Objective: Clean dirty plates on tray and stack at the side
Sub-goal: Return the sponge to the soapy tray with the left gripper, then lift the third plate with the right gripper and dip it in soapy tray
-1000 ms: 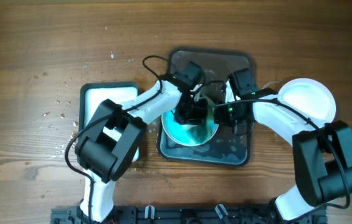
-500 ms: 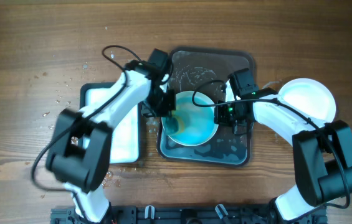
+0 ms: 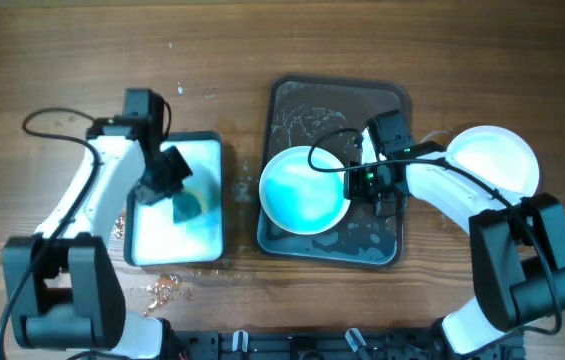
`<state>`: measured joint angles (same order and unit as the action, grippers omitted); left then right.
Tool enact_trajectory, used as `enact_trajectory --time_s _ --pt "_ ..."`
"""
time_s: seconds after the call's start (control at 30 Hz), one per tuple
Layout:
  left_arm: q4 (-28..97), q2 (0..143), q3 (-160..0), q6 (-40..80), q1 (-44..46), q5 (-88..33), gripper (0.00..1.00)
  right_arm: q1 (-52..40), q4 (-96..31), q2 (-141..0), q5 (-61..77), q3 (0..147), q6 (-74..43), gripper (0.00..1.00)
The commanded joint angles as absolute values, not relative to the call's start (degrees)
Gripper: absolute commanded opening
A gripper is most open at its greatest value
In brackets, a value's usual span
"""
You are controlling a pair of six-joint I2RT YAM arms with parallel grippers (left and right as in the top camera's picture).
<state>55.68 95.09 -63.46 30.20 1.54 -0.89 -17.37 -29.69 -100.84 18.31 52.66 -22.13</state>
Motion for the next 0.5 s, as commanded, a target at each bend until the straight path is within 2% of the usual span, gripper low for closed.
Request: enact_trajectory --time_s 0.0,0.07,0.13,0.23,0.3,0.4,0.47 --pt "57.06 94.8 -63.22 31.73 0.75 0.6 0.2 -17.45 -41.65 -101.12 8.47 57.89 -19.57 0.04" --pt "59.55 93.36 -65.71 29.5 -0.69 -3.75 0.48 -18.02 -48.01 -98.24 5.74 63.2 -17.72 0.04" --pt "63.13 90.89 -69.52 28.23 -3.03 -8.51 0.57 -19.68 -52.21 -95.24 5.78 68.62 -15.16 0.04" --pt "67.53 86.61 -74.76 27.22 -6.76 -13.13 1.0 -24.69 -54.24 -93.49 5.19 75.09 -13.45 0.04" --pt "70.0 82.7 -77.87 27.24 -9.93 -15.57 1.0 -29.41 -52.25 -93.51 2.28 77.49 -12.82 0.04" --pt "70.96 75.4 -79.2 27.49 -15.31 -17.87 1.0 -38.83 -41.69 -94.04 -2.63 77.56 -9.15 0.04" --pt "70.96 70.48 -79.2 27.49 -18.79 -18.02 1.0 -46.35 -33.19 -95.57 -13.98 77.56 -9.04 0.04"
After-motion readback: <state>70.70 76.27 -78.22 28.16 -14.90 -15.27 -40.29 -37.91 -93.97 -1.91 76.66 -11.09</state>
